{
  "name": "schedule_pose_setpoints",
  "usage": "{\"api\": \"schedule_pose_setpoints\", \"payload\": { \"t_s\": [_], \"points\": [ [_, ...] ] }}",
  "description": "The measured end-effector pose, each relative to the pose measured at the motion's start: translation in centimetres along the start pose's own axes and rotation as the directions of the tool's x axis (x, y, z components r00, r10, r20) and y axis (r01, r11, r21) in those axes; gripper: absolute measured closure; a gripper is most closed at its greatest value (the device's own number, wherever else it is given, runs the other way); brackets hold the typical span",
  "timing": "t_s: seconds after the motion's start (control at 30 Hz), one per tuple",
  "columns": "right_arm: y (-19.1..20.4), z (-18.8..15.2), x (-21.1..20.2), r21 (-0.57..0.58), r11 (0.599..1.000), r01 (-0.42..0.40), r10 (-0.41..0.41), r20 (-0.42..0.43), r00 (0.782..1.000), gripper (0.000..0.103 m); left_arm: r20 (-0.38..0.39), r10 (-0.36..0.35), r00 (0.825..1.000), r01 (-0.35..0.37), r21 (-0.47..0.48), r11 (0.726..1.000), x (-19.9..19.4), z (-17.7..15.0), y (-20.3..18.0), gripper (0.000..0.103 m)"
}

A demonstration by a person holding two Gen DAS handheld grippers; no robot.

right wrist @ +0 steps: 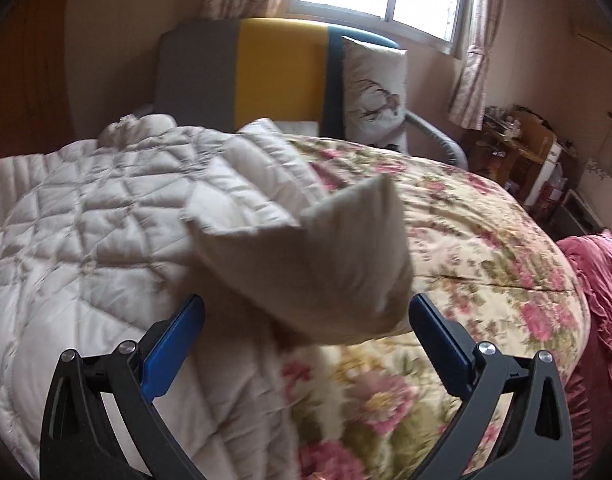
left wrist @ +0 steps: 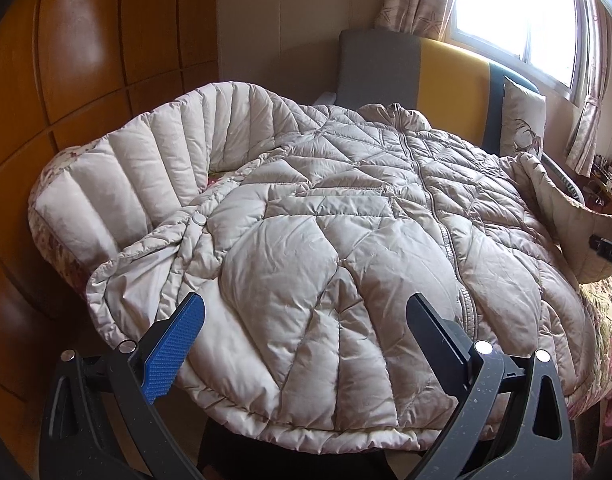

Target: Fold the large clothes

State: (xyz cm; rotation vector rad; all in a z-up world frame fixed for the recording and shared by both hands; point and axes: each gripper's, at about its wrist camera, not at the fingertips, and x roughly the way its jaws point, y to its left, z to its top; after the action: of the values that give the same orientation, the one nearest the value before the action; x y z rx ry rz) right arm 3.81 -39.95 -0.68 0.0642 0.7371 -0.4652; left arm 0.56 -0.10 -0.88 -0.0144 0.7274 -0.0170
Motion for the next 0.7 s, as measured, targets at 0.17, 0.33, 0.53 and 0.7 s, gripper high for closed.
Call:
{"api": "schedule_pose_setpoints", "payload": {
  "t_s": [0.17,0.33,0.53,0.7],
  "points": [
    [-6.5,1.2,4.0,0.102,0.987,0.126,-0.121,-0.053,0.991,0.002,-0.012,0.001,1.000,-0.001,0.005,1.000,0.5,-0.2,-0.1,0.003],
    [-11.0,0.4,8.0,0.152,0.978,0.141,-0.120,-0.142,0.983,0.002,-0.037,0.001,0.999,0.000,0.017,1.000,1.2,-0.5,-0.5,0.003],
    [-14.4,-1.0,11.2,0.259,0.951,0.167,-0.110,-0.223,0.969,0.002,-0.040,-0.018,0.999,0.019,0.032,0.999,1.5,-0.6,-1.0,0.003],
    [-14.5,-0.8,13.4,0.131,0.944,0.304,-0.265,-0.251,0.931,0.002,-0.033,-0.062,0.998,0.064,0.053,0.997,1.4,-0.5,-1.5,0.003]
  ]
}}
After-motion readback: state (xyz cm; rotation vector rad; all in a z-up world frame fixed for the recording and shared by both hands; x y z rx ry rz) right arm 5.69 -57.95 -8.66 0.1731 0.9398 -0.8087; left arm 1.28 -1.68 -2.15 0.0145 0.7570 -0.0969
